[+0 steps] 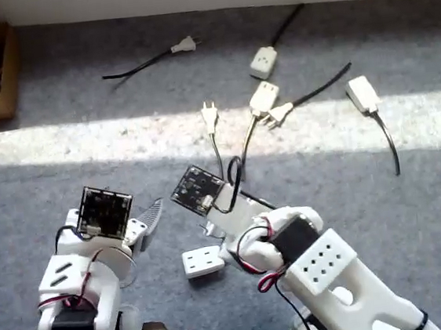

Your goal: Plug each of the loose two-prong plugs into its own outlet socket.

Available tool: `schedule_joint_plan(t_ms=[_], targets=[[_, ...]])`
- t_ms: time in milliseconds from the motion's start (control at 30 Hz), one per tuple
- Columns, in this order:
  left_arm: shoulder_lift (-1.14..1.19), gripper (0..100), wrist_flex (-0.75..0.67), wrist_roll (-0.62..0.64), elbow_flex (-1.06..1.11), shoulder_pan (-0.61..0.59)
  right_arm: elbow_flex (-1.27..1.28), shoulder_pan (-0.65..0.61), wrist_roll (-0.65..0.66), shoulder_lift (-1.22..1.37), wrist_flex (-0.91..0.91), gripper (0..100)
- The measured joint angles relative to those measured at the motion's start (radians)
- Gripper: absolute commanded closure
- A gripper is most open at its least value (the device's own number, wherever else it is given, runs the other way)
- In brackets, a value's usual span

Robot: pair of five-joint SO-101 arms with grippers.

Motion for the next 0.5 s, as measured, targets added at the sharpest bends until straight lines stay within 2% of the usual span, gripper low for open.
schedule_joint_plan(t_ms=[67, 167, 500], targets=[[0.009, 51, -0.002, 0.037, 0.012, 0.017, -0.06, -0.055, -0.048, 0.061, -0.005, 99.2], [0.005, 51, -0.003, 0.083, 0.015, 0.031, -0.117, -0.112, -0.074, 0.146, -0.008, 99.2], [0.005, 51, -0.048, 0.095, 0.015, 0.043, -0.135, -0.13, -0.086, 0.203, -0.041, 99.2]])
